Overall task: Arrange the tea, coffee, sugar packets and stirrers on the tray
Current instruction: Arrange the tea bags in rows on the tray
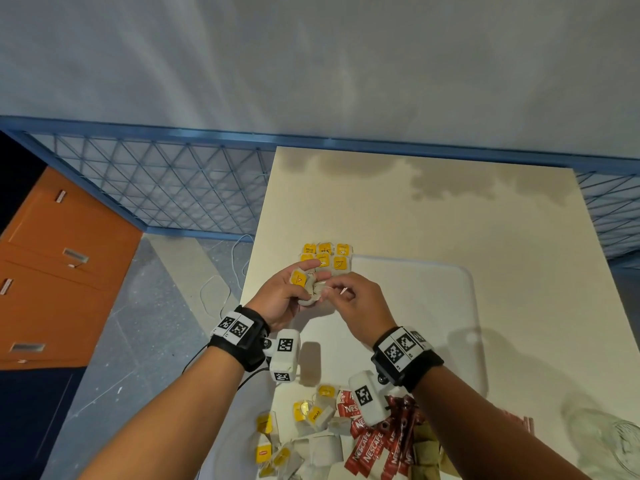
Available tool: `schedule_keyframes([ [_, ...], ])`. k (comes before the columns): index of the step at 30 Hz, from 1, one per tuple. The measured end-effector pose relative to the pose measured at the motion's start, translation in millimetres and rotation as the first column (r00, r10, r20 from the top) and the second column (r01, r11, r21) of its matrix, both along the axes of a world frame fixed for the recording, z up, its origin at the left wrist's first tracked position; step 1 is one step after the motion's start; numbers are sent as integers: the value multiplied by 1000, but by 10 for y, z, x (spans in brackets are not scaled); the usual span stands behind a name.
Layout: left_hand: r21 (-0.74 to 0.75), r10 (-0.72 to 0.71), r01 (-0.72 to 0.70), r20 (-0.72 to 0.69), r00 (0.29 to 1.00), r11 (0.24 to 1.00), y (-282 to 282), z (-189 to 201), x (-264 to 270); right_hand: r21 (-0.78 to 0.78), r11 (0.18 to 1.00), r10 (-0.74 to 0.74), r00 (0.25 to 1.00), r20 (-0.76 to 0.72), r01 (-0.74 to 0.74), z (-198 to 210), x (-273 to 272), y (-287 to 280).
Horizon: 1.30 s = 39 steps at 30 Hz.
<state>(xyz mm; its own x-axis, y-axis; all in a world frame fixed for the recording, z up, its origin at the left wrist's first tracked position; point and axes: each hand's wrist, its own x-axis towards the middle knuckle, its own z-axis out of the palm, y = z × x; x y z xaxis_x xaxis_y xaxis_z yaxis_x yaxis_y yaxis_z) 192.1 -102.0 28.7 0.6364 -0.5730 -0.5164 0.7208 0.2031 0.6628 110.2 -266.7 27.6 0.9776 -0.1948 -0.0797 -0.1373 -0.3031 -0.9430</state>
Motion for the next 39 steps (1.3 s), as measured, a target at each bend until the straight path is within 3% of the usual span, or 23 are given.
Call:
schedule_keyframes([
  [10,118,-63,57,43,997,991,-64,38,-70,31,989,-142,986,-87,146,47,120,-169],
  [17,382,-173,98,168,971,919,-86,-36,-76,46,994,-95,988,-124,101,77,102,-117],
  [22,384,-164,90,165,973,919,-32,-55,-85,217,974,-11,970,-242,65,90,89,-146],
  [29,389,-252,168,177,951,906,21,-28,-66,106,993,73,987,-143,-58,25,117,-164],
  [39,468,-242,69,320,916,881,60,26,-82,97,992,89,984,-155,-75,-73,243,-171],
])
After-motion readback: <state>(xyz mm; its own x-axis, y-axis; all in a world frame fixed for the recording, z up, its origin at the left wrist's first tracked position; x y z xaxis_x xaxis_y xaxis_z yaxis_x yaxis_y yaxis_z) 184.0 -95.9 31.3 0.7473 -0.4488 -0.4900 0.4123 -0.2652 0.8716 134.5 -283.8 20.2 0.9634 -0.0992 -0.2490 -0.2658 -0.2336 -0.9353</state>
